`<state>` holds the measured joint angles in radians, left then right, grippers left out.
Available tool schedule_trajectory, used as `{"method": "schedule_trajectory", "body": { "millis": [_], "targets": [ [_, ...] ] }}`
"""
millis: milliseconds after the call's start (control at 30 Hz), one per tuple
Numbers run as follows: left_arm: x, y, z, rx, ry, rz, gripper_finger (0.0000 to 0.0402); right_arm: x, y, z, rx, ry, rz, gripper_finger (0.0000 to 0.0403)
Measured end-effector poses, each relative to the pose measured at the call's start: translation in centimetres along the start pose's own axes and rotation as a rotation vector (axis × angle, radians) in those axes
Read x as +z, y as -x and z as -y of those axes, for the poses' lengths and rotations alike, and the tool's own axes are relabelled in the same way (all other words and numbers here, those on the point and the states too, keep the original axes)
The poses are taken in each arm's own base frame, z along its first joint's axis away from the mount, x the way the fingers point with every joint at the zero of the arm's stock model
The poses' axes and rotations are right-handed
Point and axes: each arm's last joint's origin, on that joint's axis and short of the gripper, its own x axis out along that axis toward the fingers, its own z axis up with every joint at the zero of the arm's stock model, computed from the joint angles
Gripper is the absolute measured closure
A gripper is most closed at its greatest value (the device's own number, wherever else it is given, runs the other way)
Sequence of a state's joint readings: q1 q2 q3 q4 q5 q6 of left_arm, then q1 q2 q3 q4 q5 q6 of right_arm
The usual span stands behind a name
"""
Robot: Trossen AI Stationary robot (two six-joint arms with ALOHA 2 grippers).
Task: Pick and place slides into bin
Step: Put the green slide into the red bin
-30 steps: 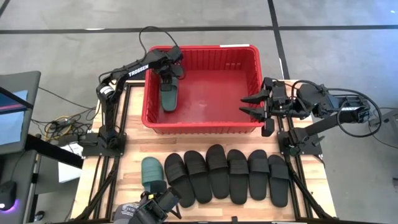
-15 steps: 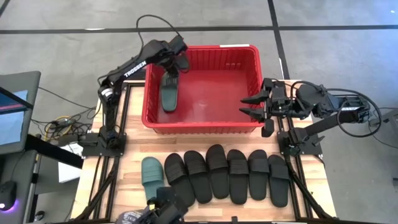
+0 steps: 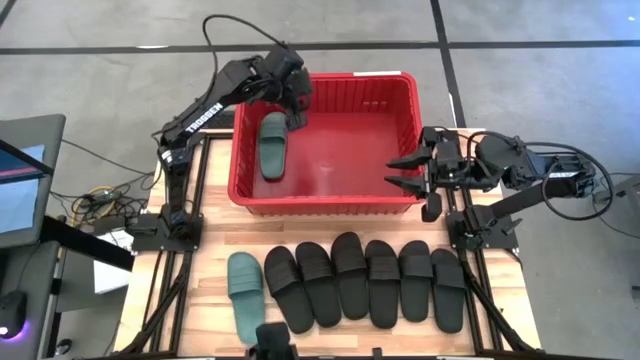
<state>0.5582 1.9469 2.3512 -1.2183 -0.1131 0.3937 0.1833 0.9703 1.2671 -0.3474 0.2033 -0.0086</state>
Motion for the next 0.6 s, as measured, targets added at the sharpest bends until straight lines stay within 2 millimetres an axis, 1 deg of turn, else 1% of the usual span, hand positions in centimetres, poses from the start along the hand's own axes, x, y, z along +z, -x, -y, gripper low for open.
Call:
{"method": "schedule_trajectory", "body": {
  "millis": [133, 333, 433, 600],
  "targets": [
    [0.7, 1.3, 1.6, -0.018, 0.002, 0.041, 0.0273, -0.1, 0.0, -0.1, 0.049, 0.001, -0.007, 0.0271],
    [1.6, 3.8, 4.2, -0.058, 0.023, 0.106, 0.0273, -0.1, 0.0, -0.2, 0.05, -0.006, -0.014, 0.0271],
    [1.9, 5.5, 5.8, -0.09, 0.044, 0.139, 0.0273, -0.2, 0.0, -0.2, 0.054, -0.006, -0.015, 0.0271],
    [1.7, 9.2, 8.8, -0.172, 0.057, 0.173, 0.0273, -0.2, 0.0, -0.3, 0.093, -0.051, -0.022, 0.0271]
  ]
}}
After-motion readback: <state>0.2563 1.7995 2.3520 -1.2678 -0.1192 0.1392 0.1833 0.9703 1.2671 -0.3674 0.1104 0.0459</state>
